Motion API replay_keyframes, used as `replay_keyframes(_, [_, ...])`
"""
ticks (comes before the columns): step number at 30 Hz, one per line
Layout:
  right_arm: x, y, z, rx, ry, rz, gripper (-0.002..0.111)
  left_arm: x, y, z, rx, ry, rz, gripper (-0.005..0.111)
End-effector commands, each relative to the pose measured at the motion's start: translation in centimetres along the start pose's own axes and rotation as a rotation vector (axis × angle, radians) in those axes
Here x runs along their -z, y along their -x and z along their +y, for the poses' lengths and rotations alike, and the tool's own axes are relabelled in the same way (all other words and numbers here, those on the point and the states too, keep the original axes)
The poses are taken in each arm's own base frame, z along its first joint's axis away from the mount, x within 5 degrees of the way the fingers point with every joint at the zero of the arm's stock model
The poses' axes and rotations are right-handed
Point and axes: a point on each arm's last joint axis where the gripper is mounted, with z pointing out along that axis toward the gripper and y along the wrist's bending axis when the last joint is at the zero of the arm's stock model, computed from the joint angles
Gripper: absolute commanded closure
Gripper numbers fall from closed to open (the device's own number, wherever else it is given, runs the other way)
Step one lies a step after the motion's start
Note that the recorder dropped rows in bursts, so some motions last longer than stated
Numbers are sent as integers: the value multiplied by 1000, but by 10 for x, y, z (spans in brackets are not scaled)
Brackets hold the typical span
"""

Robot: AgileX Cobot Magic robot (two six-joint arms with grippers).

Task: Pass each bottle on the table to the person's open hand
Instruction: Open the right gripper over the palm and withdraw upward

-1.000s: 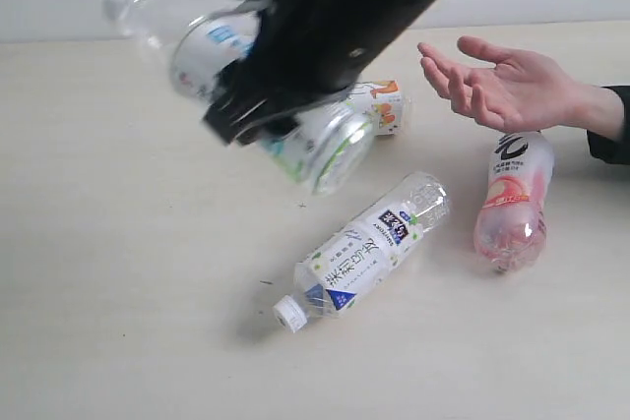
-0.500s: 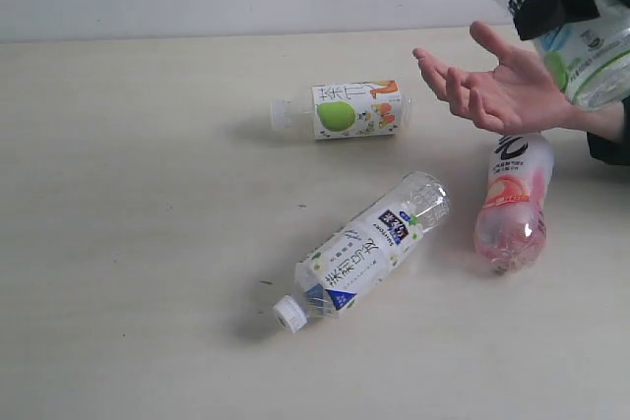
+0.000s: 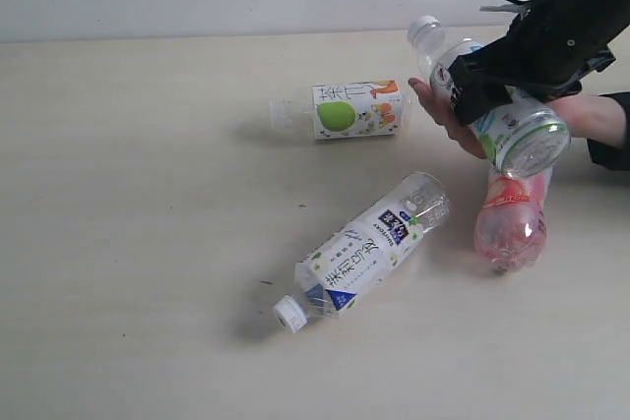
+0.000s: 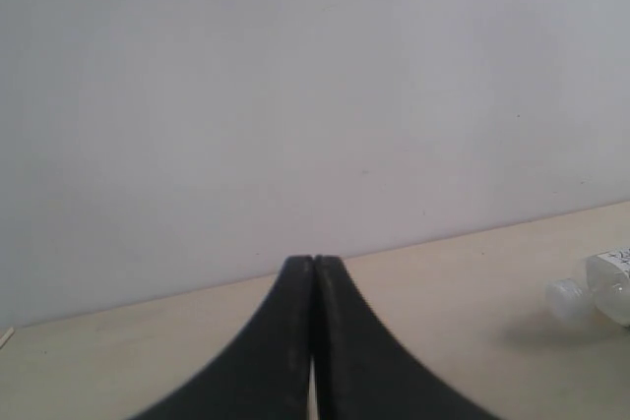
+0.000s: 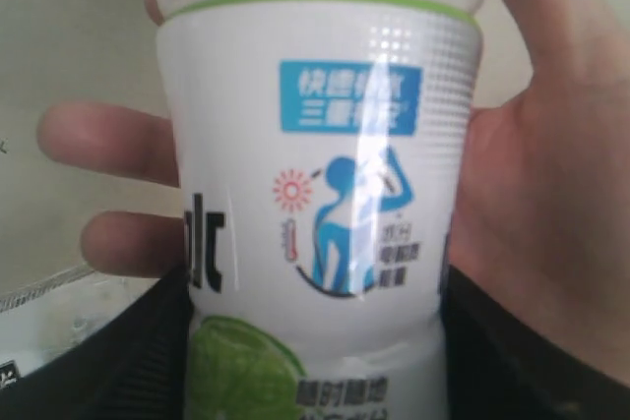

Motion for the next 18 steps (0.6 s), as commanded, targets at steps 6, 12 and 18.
replay_keyframes(6, [-3, 1, -4, -22, -11, -12, 41, 1, 0, 0, -2, 4, -5, 107])
replay_keyframes(12, [12, 3, 0, -11, -18, -65, 13, 1, 0, 0, -2, 4, -5, 107])
replay_keyframes(18, [55, -4, 8, 38, -42, -117, 8, 1, 0, 0, -2, 4, -5, 107])
